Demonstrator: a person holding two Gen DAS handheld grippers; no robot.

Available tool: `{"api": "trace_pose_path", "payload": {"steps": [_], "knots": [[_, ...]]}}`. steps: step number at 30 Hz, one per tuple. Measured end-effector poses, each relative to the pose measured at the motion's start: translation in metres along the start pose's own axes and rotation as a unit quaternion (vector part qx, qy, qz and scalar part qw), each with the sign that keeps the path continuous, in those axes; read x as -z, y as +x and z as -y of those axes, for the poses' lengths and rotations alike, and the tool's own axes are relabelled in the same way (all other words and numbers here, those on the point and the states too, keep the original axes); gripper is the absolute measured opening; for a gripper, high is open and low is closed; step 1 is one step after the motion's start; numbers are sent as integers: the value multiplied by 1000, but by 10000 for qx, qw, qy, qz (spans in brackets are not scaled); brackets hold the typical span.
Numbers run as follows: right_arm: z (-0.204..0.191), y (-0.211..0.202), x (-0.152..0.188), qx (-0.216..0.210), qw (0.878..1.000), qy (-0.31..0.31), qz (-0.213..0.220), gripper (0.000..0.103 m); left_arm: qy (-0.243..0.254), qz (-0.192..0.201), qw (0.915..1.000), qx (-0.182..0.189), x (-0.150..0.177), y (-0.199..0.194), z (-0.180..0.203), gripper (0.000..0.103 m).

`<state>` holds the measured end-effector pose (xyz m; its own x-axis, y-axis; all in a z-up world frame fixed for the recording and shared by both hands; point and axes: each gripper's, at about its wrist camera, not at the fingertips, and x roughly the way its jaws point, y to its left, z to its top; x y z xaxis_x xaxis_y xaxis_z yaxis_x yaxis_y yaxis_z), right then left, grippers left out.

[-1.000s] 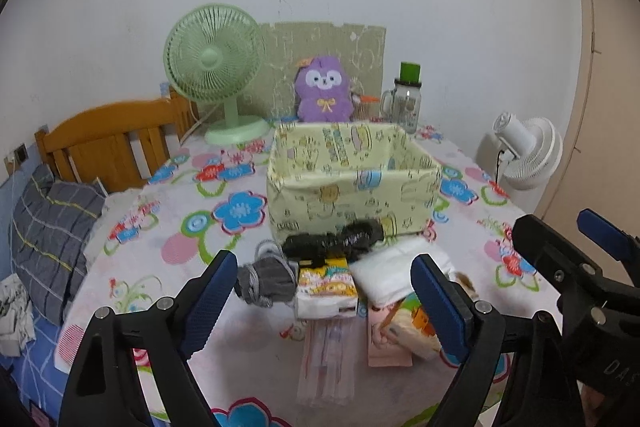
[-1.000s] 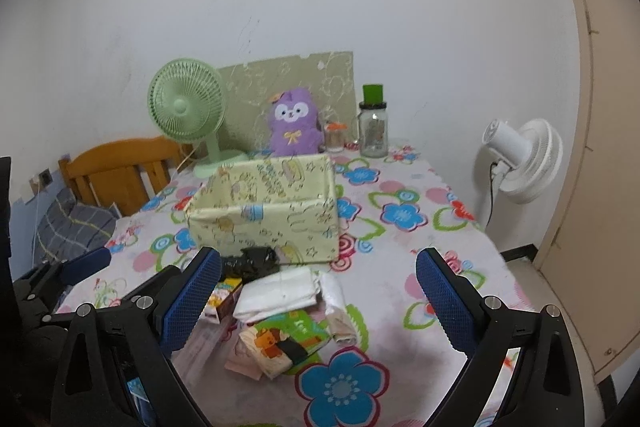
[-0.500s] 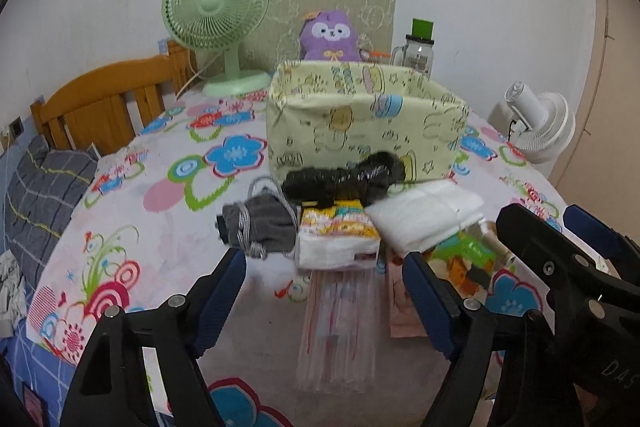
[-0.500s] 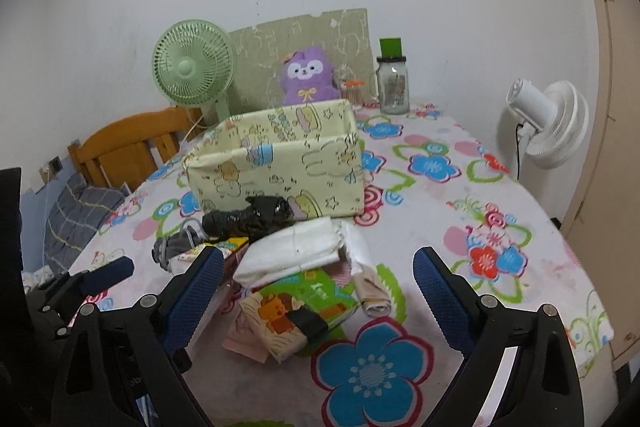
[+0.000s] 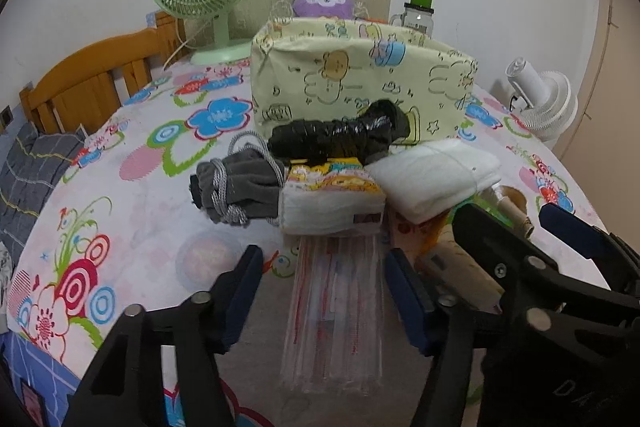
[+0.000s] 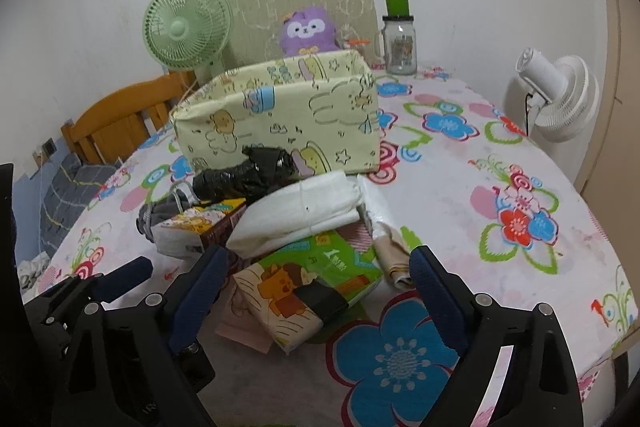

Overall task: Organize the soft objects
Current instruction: 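Move the left gripper to the clear straw bag while the right gripper approaches the tissue box, then close the left gripper on the straw bag while the right gripper grasps the tissue box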

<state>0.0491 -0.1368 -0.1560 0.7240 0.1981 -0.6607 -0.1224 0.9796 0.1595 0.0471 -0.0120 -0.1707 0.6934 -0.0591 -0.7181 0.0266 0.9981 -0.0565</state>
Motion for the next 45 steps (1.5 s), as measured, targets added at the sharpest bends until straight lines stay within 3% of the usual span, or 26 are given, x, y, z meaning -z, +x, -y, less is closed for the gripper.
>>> {"api": "trace_pose_path", "payload": {"steps": [5,13,21,45], "knots": [[-4,14,5,-60,9995,45,-298,87,65,-168,9998,49,6,6,2,43],[-6,25,6,-22,9989,96,-467,87,136,-110,9998,-9,7,7,4,34],[-5,23,7,-66,9986,187,-497,73,203,-20,9998,-11,6,1,7,27],[-1,-38,-9,-84,9995,271,133,68,255,555,9979,217,-5,-51,24,26]]}}
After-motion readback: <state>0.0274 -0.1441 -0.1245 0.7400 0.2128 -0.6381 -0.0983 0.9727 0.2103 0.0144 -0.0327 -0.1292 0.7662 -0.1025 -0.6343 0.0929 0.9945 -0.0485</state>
